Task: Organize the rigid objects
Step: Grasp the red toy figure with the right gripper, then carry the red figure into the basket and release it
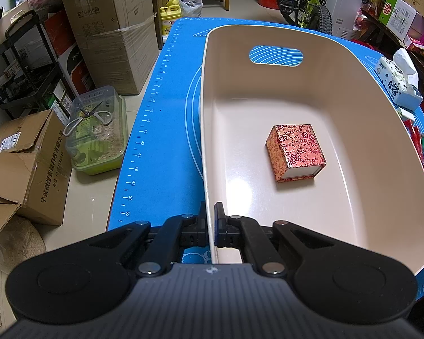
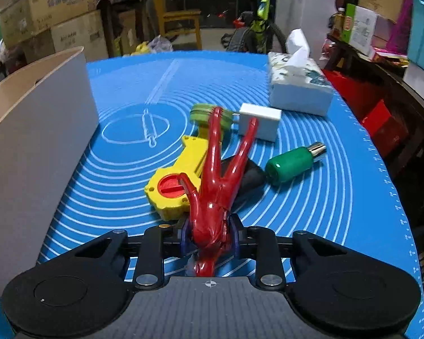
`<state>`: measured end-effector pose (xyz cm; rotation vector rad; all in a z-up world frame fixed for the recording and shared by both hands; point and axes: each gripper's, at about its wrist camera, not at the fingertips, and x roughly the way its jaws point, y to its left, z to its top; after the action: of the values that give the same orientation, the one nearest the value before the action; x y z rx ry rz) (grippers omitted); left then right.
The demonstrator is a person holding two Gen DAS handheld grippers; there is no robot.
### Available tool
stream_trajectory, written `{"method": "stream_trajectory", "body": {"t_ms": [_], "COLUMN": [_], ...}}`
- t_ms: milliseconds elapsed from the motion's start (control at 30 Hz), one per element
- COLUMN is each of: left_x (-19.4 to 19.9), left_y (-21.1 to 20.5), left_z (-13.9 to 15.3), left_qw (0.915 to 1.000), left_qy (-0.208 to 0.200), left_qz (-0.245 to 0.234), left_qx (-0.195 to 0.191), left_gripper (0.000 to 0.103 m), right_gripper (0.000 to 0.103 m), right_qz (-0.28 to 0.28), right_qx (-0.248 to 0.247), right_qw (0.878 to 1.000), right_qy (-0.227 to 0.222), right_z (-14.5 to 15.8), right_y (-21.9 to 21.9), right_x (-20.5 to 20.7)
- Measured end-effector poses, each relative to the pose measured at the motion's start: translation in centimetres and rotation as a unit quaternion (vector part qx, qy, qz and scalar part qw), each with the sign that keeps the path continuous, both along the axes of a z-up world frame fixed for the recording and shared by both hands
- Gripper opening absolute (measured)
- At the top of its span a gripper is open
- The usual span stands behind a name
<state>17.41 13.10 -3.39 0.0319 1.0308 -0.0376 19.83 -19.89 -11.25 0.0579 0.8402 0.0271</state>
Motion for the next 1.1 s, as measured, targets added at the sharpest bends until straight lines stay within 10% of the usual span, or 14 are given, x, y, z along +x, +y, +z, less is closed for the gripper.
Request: {"method": "stream_trajectory", "body": {"t_ms": [1100], "left_x": [0.0], "left_y": [0.0], "left_z": [-0.1], "left_qw": [1.0], "left_qy": [0.0], "left_qz": [0.0], "left_qx": [0.001], "left_gripper": [0.005], "right_gripper": [0.037], "right_qz": [0.056], "right_qx": [0.087], "right_qw": [0.982], "right_qy": [-0.16], "right_z": [13.4], "right_y": [3.9], "right_x": [-1.6]}}
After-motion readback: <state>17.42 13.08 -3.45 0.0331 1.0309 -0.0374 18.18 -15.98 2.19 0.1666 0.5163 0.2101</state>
